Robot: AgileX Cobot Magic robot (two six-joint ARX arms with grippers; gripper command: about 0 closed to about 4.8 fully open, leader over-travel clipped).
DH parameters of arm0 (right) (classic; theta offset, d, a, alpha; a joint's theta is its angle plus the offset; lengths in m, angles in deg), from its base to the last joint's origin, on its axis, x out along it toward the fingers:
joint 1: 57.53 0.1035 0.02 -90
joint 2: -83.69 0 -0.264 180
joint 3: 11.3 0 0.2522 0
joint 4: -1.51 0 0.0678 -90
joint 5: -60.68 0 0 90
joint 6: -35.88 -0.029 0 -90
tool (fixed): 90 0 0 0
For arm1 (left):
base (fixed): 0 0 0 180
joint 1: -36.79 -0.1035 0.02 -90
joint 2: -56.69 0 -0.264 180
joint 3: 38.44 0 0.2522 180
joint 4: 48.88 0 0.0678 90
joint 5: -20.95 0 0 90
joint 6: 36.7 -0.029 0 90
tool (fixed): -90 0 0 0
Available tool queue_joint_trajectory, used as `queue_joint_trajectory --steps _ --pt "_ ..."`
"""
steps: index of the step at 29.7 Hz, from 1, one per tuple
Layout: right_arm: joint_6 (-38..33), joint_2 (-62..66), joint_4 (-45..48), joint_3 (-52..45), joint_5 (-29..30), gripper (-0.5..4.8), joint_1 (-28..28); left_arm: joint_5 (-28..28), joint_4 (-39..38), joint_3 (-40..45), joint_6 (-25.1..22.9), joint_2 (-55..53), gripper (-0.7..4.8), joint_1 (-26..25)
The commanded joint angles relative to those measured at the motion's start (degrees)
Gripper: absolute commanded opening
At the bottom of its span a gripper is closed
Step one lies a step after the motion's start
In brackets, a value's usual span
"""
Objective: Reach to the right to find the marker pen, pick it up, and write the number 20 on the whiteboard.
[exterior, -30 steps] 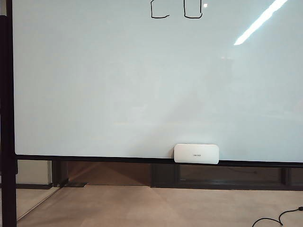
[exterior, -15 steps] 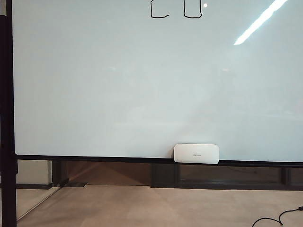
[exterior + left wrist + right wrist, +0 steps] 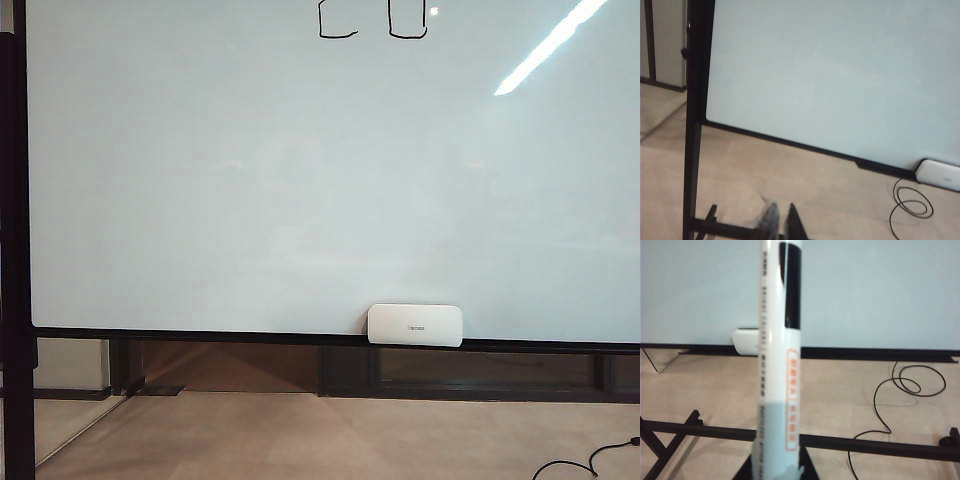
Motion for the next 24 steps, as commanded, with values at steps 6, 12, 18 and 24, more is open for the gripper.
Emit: queue_joint_trajectory --steps 6,12,18,24 --pt "2.4 -0.02 0.26 -1.77 -2.89 -0.01 -0.11 1.46 -0.94 0.68 -6.62 0.04 0.26 0.04" --pt "3.15 -0.09 0.35 -1.77 -7.93 -0.01 -0.15 4.17 -4.44 0.68 -6.03 0.04 0.26 0.04" --pt "3.13 -0.11 0.74 -1.75 -11.89 -0.01 -0.15 5.33 -6.1 0.68 -2.58 0.04 0.26 0.26" --pt "3.08 -0.09 0.68 -1.75 -11.76 -0.01 -0.07 4.9 -5.79 0.68 -2.8 0.07 0.26 1.68"
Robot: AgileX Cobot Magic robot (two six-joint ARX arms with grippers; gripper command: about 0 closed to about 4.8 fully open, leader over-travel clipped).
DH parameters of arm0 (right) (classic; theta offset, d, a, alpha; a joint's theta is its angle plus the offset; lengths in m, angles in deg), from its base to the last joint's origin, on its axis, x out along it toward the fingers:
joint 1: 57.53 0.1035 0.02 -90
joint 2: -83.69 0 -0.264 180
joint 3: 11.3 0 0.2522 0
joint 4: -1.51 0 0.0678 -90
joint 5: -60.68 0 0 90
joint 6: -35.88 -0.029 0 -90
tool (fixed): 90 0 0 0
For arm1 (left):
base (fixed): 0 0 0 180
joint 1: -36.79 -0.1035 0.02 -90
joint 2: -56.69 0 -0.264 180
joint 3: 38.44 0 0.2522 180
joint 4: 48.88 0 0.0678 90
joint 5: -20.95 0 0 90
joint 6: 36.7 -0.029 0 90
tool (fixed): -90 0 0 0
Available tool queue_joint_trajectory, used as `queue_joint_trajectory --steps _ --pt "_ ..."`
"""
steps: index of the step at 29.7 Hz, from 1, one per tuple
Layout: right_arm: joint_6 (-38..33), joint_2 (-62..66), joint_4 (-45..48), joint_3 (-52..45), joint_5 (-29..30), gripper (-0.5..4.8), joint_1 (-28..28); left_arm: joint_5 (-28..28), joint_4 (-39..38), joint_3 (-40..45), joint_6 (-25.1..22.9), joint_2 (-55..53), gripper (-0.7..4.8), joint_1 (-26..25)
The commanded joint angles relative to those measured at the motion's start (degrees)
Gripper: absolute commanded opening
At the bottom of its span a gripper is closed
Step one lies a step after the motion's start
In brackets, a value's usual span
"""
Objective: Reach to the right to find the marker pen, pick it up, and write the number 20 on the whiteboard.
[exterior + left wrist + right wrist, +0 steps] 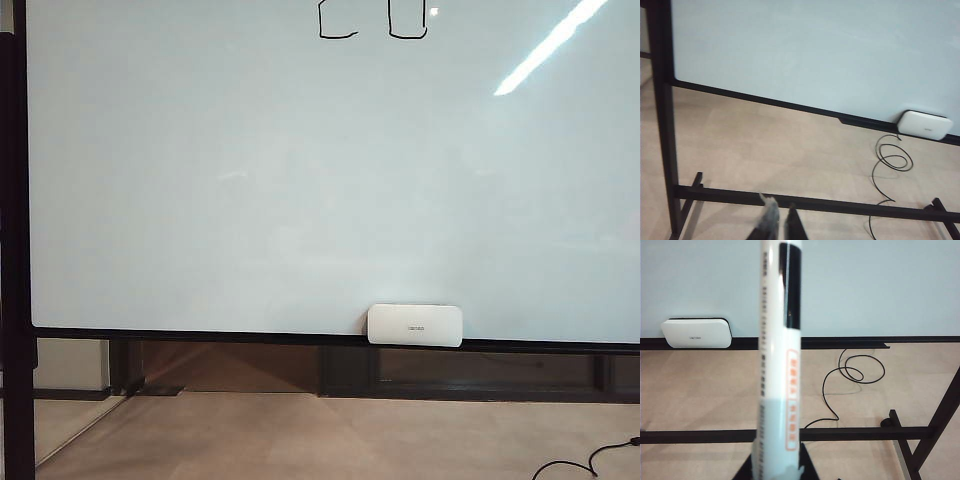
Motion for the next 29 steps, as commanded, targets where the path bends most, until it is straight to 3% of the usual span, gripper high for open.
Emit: queue_joint_trajectory --steps 1,29 --pt "0.15 -0.07 0.96 0.02 0.22 -0.01 0.07 0.0 0.68 -0.15 -0.04 0.04 0.26 0.11" --pt "0.13 -0.07 0.96 0.02 0.2 -0.01 0.17 0.35 1.9 -0.2 1.22 0.04 0.26 0.09"
